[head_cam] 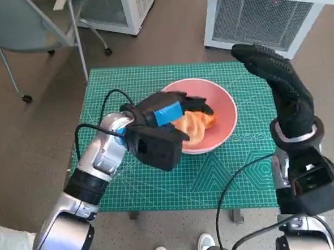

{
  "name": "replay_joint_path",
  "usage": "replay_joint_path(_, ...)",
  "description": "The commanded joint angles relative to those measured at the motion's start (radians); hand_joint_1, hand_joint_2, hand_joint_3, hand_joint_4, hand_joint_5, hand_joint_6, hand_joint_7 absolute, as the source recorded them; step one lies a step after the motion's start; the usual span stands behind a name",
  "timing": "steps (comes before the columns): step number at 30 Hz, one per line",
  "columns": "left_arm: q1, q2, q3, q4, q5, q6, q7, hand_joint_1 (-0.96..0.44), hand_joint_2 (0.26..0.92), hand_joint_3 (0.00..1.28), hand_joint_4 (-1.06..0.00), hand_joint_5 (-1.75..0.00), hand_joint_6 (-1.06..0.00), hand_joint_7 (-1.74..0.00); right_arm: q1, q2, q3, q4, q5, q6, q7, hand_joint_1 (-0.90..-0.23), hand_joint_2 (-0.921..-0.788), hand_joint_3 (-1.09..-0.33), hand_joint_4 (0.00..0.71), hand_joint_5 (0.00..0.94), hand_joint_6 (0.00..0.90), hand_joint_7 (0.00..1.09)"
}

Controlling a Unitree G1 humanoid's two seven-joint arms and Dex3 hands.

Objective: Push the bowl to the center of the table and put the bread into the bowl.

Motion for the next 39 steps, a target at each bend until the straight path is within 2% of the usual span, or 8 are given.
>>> replay_joint_path(1,0.011,-0.005,0.048,0.016,-0.038,-0.082,0.077,-0.36,0.921,0.05,-0.20,0.00,-0.32,-0.09,0.023,-0.009,-0.007,-0.013,-0.011,0.014,-0.006,-0.577,-0.921,-0.803,0.269,0.000,0.074,0.49)
replay_joint_path(5,0.021,-0.019,0.117,0.046,-0.114,-0.166,0.135,-0.40,0.921,0.07,-0.18,0.00,-0.30,-0.07,0.020,-0.012,-0.013,-0.019,-0.015,0.020,-0.012,-0.579,-0.921,-0.805,0.265,0.000,0.076,0.49)
replay_joint_path(10,0.035,-0.052,0.222,0.080,-0.249,-0.290,0.188,-0.44,0.921,0.13,-0.18,0.00,-0.29,-0.05,0.016,-0.015,-0.015,-0.037,0.004,0.044,-0.011,-0.577,-0.921,-0.803,0.263,0.000,0.085,0.49)
replay_joint_path(17,0.071,-0.128,0.333,0.051,-0.420,-0.391,0.229,-0.46,0.921,0.21,-0.25,-0.02,-0.28,-0.03,0.007,-0.008,-0.018,-0.069,0.016,0.092,-0.016,-0.590,-0.921,-0.794,0.263,0.001,0.098,0.47)
replay_joint_path(22,0.109,-0.179,0.374,-0.043,-0.520,-0.398,0.233,-0.43,0.921,0.25,-0.28,-0.03,-0.30,-0.04,-0.004,-0.003,-0.015,-0.089,0.039,0.133,-0.006,-0.588,-0.921,-0.788,0.263,0.000,0.103,0.46)
replay_joint_path(29,0.163,-0.196,0.388,-0.159,-0.568,-0.373,0.225,-0.41,0.921,0.28,-0.29,-0.02,-0.34,-0.06,-0.022,-0.005,-0.012,-0.104,0.066,0.172,0.012,-0.584,-0.921,-0.778,0.249,0.000,0.109,0.44)
replay_joint_path(39,0.199,-0.208,0.395,-0.235,-0.615,-0.363,0.197,-0.41,0.921,0.31,-0.28,-0.01,-0.37,-0.08,-0.047,0.004,-0.013,-0.122,0.062,0.209,0.009,-0.576,-0.921,-0.774,0.246,0.000,0.120,0.43)
